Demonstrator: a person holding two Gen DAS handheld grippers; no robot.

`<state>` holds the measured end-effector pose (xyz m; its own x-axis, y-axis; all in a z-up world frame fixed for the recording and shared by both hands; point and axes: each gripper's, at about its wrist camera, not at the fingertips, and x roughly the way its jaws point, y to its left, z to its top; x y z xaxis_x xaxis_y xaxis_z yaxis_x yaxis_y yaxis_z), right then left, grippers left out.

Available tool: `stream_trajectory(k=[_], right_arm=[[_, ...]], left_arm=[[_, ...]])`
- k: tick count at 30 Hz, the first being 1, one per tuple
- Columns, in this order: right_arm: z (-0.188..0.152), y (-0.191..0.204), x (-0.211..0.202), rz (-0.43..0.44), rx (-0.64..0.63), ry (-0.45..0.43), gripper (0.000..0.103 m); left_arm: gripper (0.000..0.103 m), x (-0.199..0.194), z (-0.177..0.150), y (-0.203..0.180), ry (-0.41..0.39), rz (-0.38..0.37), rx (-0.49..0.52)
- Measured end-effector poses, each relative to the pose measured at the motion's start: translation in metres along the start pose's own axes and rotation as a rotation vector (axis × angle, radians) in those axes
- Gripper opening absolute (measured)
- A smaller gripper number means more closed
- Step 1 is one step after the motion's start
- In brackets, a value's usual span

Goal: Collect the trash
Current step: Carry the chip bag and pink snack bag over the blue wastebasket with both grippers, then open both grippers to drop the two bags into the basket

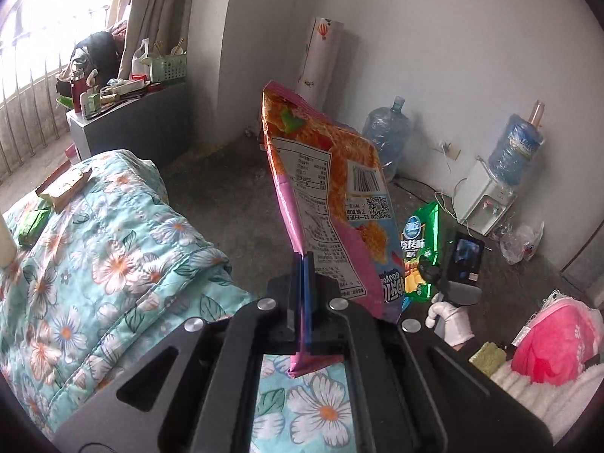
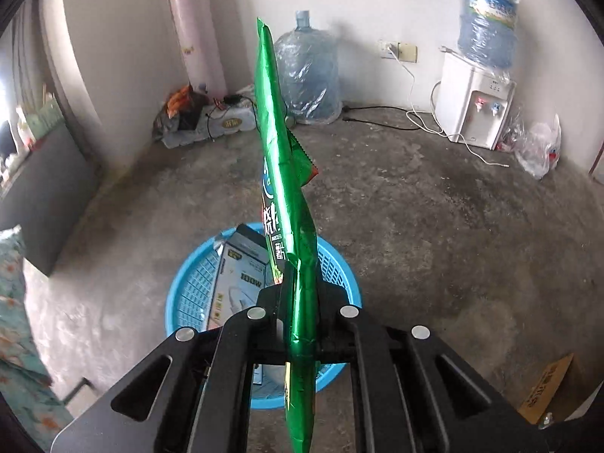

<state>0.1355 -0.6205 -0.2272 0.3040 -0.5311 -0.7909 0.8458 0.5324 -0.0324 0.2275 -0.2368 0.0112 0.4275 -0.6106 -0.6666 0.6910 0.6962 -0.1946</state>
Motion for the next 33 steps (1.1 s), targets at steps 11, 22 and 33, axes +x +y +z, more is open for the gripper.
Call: stream_trajectory(k=[11,22,33], right_arm=[[-0.031,-0.037,-0.034,0.157,0.108,0.040,0.052],[-0.042,-0.132,-0.084,0.209,0.400,0.005,0.053],[-0.045,-0.138,-0.069,0.261,0.409,0.029,0.053]], left_arm=[[0.000,0.062,0.017,-0.029,0.124,-0.112,0.025],[0.000,0.267,0.017,-0.148,0.473,-0.155,0.118],[0.038,0.369,-0.041,-0.182,0.610,-0.069,0.068]])
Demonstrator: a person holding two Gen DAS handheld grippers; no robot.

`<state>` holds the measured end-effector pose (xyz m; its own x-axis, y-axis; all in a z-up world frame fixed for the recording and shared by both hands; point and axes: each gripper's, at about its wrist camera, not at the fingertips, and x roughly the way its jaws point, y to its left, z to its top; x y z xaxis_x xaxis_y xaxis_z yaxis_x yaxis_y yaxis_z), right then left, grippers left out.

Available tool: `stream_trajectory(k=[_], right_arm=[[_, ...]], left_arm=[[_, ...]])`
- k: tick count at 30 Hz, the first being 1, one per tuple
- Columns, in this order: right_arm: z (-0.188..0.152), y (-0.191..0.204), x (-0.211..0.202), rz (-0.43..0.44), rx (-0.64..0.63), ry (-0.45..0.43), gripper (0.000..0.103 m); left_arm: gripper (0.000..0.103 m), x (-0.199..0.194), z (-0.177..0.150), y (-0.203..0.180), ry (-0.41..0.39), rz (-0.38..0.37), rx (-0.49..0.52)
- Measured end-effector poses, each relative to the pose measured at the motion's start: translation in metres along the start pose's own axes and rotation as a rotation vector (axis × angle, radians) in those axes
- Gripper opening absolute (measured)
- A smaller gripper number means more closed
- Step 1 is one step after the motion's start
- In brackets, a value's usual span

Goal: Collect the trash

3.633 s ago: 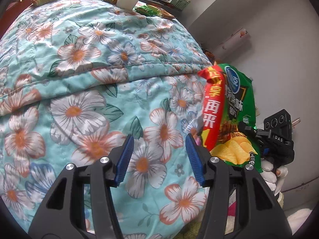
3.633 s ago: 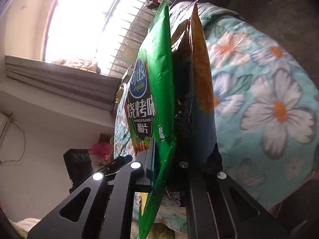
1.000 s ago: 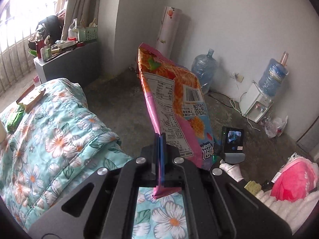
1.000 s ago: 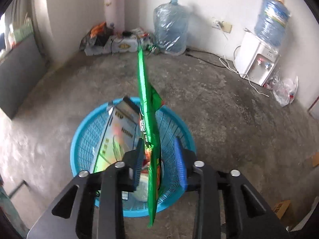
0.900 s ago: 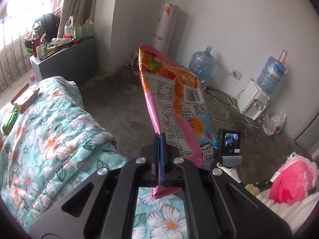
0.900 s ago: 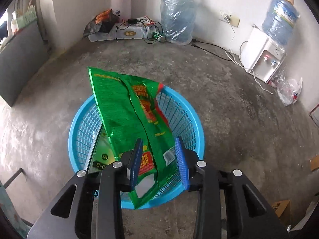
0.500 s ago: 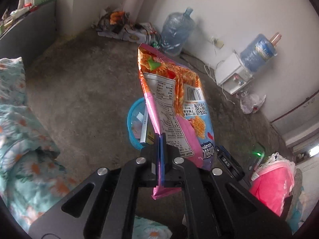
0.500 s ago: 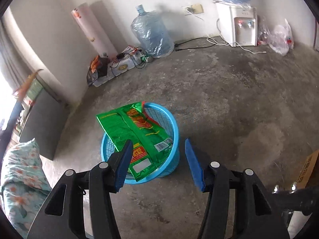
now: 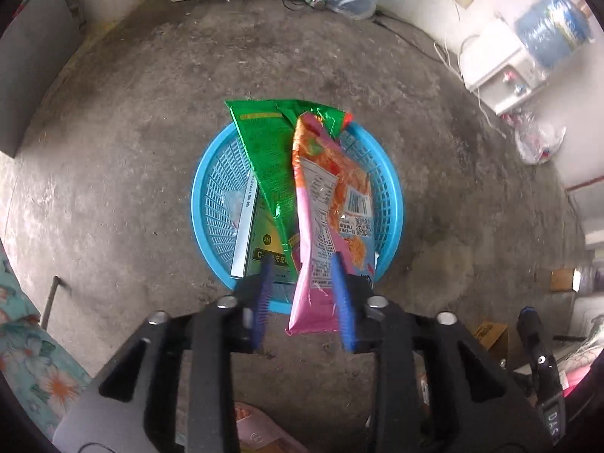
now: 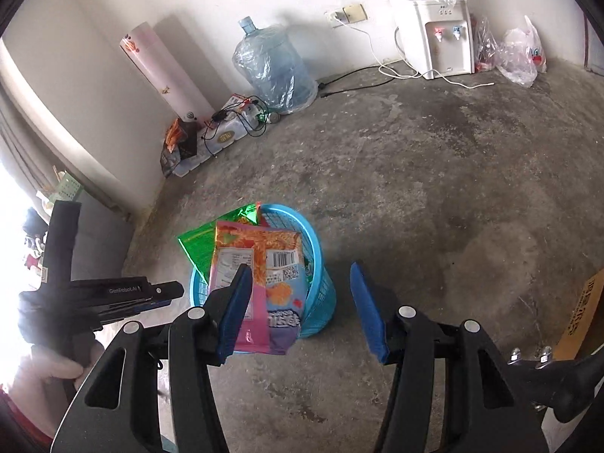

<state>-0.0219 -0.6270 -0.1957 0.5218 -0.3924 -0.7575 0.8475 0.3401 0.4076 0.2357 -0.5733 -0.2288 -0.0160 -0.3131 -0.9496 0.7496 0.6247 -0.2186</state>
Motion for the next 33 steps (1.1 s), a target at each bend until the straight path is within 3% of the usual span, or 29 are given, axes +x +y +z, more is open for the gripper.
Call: stream_trajectory(k=[6,10,13,16,20,22,26,28,33], right_arm=[[-0.004,0.011,-0.002,0.038,-0.008,0.013,0.053],[-0.001,0.030,-0.021,0.096,-0.036,-0.016,0.053],[-0.002,0.053,-0.041,0.162,-0.091,-0.041,0.053],[-0.006,0.082,-0.067,0.259,-0.154,-0.054,0.054],[-0.019,0.131,-0.110,0.380,-0.311,-0.082,0.061],[-0.030,0.152,-0.131,0.445,-0.384,-0.086,0.064],[-0.051,0.188,-0.172,0.568,-0.500,-0.085,0.071],[-0.062,0.203,-0.193,0.615,-0.561,-0.100,0.078],[-0.089,0.226,-0.246,0.699,-0.656,-0.167,0.091]], left_arm=[[0.041,-0.052,-0.004,0.024,-0.112,-0.059,-0.063],[0.046,-0.128,-0.022,0.040,-0.231,-0.137,-0.058],[0.051,-0.195,-0.053,0.054,-0.342,-0.155,-0.032],[0.061,-0.259,-0.097,0.070,-0.454,-0.090,-0.002],[0.073,-0.330,-0.170,0.093,-0.573,-0.013,-0.047],[0.081,-0.354,-0.207,0.105,-0.603,0.028,-0.113],[0.084,-0.391,-0.280,0.131,-0.652,0.114,-0.288],[0.090,-0.403,-0.309,0.139,-0.665,0.176,-0.379],[0.094,-0.429,-0.368,0.157,-0.718,0.275,-0.544]])
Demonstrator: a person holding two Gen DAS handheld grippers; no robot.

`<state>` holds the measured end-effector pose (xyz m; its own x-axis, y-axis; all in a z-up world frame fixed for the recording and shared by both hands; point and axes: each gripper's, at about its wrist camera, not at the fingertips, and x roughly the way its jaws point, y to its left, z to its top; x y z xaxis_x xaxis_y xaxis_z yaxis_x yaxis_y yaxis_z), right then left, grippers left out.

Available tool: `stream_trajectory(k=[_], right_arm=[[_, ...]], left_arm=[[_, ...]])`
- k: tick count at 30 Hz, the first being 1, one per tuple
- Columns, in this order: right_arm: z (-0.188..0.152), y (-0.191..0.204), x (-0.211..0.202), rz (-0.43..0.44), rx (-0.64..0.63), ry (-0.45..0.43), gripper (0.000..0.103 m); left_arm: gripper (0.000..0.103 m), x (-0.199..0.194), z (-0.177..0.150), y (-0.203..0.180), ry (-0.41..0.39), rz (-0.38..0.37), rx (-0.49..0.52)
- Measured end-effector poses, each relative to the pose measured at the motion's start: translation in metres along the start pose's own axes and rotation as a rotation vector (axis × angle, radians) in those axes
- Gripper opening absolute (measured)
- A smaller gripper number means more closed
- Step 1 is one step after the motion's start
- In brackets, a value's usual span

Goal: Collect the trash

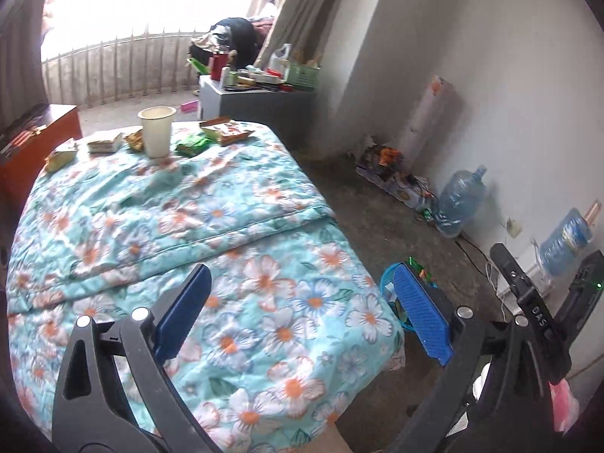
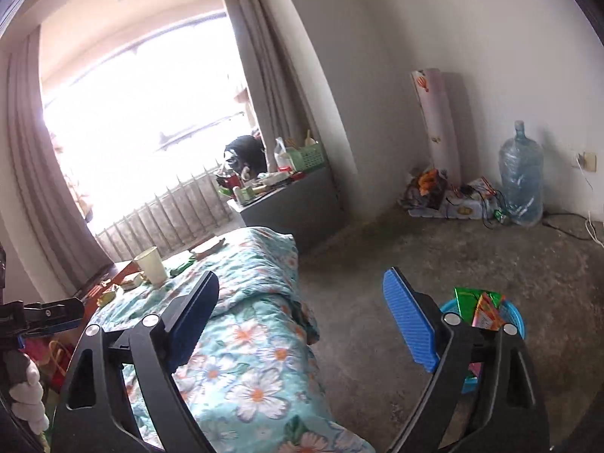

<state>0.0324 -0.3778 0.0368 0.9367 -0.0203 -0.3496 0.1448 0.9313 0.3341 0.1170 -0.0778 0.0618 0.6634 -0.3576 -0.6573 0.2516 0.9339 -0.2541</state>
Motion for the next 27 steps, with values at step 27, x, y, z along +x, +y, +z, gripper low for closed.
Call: stream_trajectory(k=[27], right_arm=[[-0.094,0.103,-0.035,-0.168,-0.354,0.454,0.096]], left_arm=[[0.094,-0.025,-0.106,0.034,0.123,0.283,-0.040]])
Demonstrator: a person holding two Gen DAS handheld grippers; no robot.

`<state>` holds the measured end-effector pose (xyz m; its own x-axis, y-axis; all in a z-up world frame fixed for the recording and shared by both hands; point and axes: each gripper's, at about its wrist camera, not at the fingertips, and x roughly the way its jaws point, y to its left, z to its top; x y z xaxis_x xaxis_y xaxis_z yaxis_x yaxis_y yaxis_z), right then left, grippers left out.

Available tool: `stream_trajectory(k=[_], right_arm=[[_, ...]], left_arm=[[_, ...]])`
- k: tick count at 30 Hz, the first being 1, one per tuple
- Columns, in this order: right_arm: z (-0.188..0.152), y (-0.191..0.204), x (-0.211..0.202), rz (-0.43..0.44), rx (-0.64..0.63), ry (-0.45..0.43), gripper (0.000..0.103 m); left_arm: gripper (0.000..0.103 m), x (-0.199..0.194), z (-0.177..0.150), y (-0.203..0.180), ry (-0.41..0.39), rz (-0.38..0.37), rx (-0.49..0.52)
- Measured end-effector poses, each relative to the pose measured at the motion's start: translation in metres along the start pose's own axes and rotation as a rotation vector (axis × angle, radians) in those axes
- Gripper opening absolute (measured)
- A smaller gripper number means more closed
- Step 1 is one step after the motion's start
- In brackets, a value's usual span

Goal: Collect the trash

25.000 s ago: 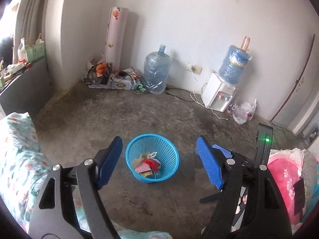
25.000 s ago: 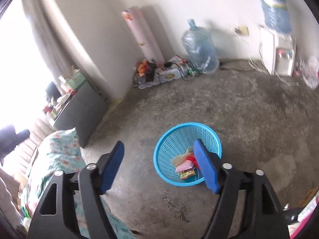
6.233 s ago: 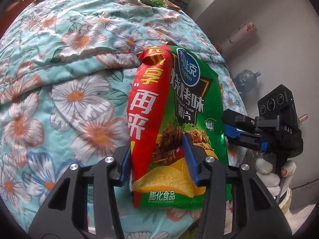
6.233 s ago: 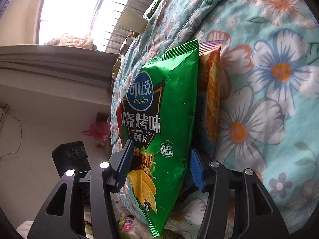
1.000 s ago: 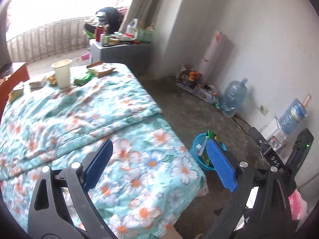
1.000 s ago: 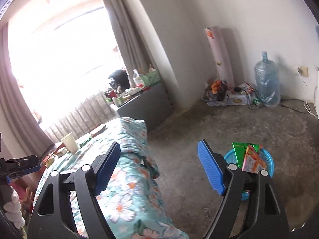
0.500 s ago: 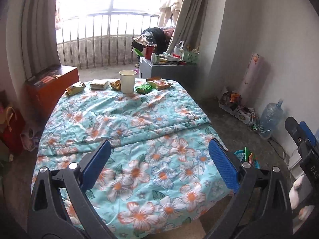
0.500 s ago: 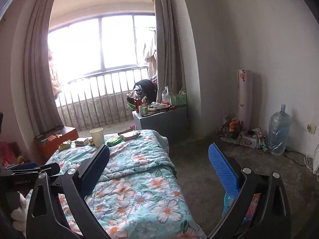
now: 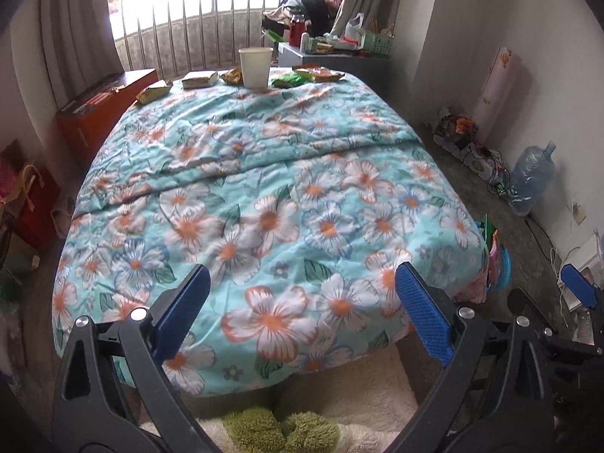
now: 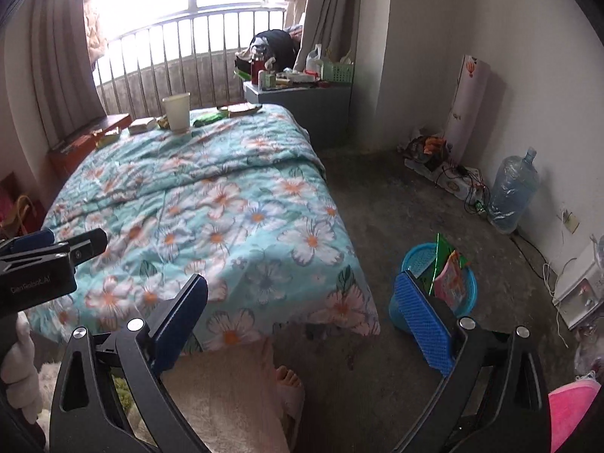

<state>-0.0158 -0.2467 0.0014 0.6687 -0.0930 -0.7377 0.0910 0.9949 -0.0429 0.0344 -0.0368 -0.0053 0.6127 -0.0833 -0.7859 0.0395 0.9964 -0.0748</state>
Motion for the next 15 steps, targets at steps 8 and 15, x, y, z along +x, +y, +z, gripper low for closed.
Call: stream_trajectory(k=[8,15], right_arm=[[-0.020,0.005,0.008,-0.026,0.002,0.070,0.096],[-0.022,-0.012,0.008,-0.069,0.035,0.083,0.096]], left_arm=[[0.094,0.014,-0.013,0.003,0.070,0.010,-0.004],[0.094,0.020,-0.009,-0.006,0.079,0.012,0.024]])
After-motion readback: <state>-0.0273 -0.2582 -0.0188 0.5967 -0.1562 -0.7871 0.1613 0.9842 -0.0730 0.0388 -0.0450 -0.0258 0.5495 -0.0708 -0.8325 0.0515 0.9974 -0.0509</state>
